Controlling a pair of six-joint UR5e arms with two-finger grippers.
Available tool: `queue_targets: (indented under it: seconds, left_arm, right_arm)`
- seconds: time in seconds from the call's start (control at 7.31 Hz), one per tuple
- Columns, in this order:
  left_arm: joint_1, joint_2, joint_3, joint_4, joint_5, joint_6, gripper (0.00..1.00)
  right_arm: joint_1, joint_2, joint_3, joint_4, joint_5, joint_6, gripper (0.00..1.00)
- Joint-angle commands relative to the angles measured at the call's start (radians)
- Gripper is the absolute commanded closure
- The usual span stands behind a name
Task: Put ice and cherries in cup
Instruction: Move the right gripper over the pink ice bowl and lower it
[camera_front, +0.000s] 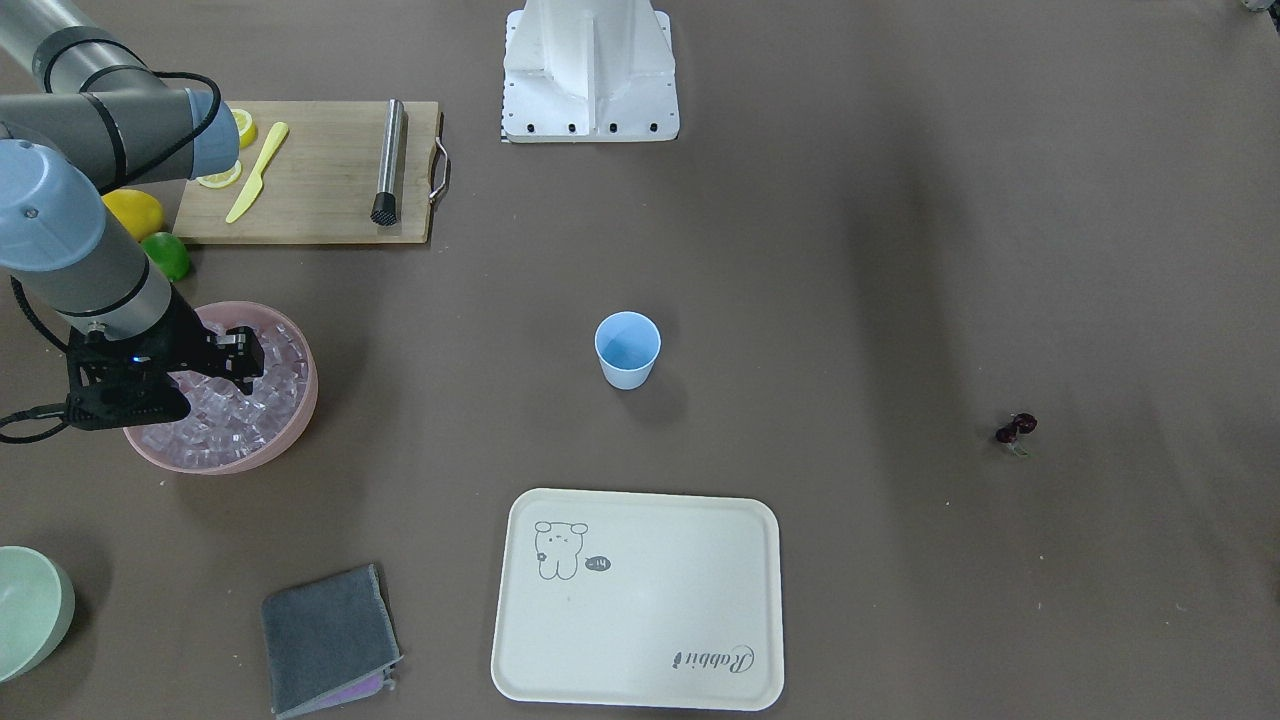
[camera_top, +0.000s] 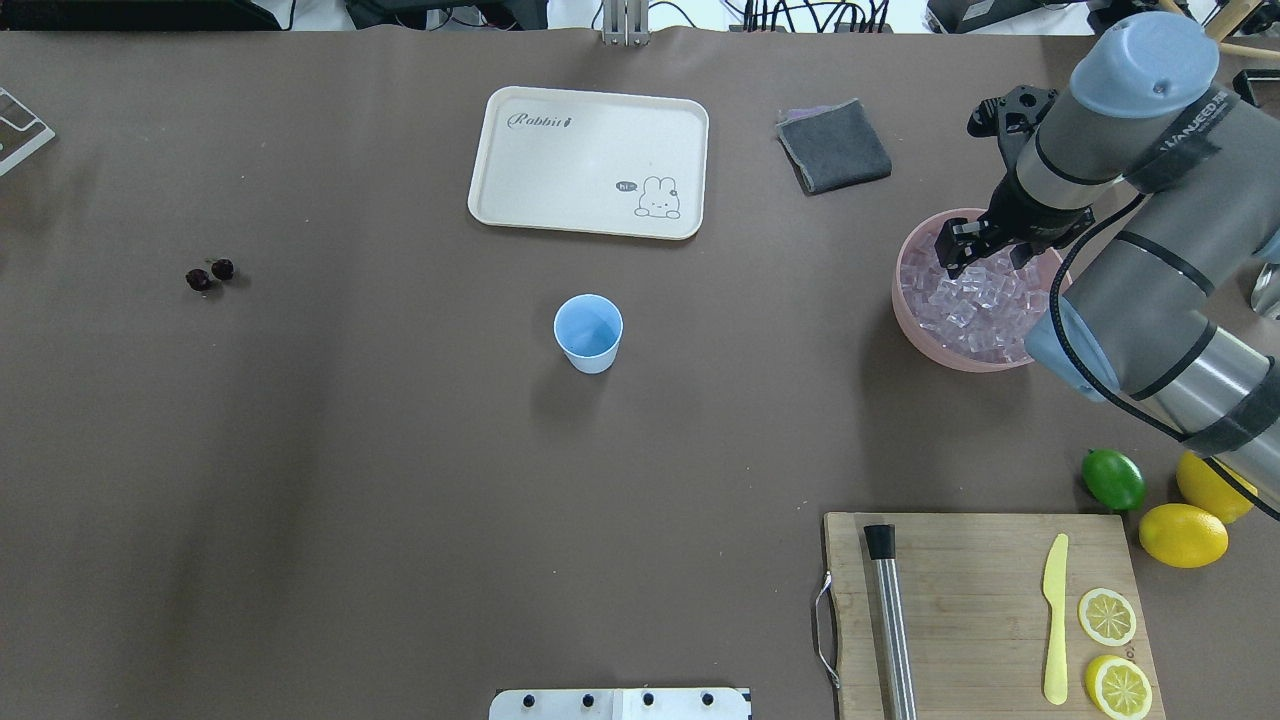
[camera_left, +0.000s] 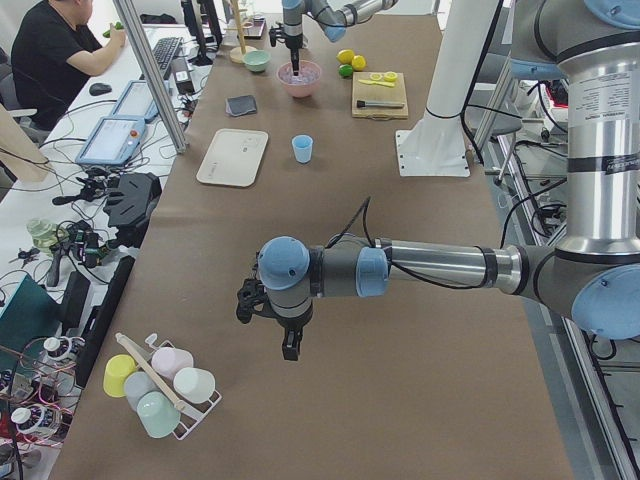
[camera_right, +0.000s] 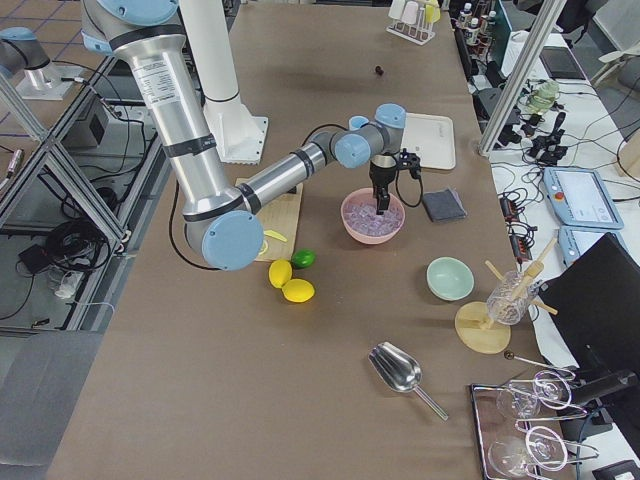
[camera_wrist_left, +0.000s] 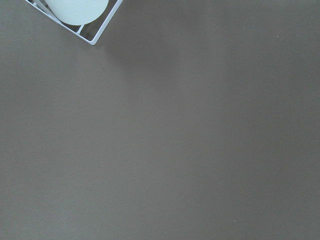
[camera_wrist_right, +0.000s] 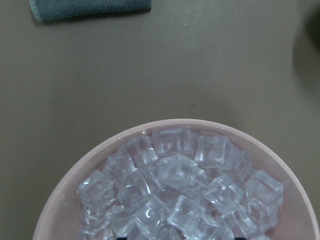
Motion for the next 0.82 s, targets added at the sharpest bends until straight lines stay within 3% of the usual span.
queue_targets:
  seconds: [0.0,0.14,0.41,0.68]
  left_arm:
    - [-0.001,0.000,-0.001,0.000,0.000,0.000,0.02]
    - [-0.001,0.000,-0.002,0.000,0.000,0.000,0.02]
    - [-0.001,0.002,-0.002,0.000,-0.001,0.000,0.02]
    - [-0.003,0.002,-0.001,0.000,-0.001,0.000,0.02]
  right_arm:
    - [-0.021,-0.009,-0.034,0.066,-0.004,0.002,0.24]
    - [-0.021,-0.011,-0.043,0.071,-0.005,0.002,0.25]
    - [-0.027,-0.017,-0.048,0.071,-0.008,0.007,0.36]
    - [-0.053,-0.026,-0.049,0.071,-0.069,0.007,0.36]
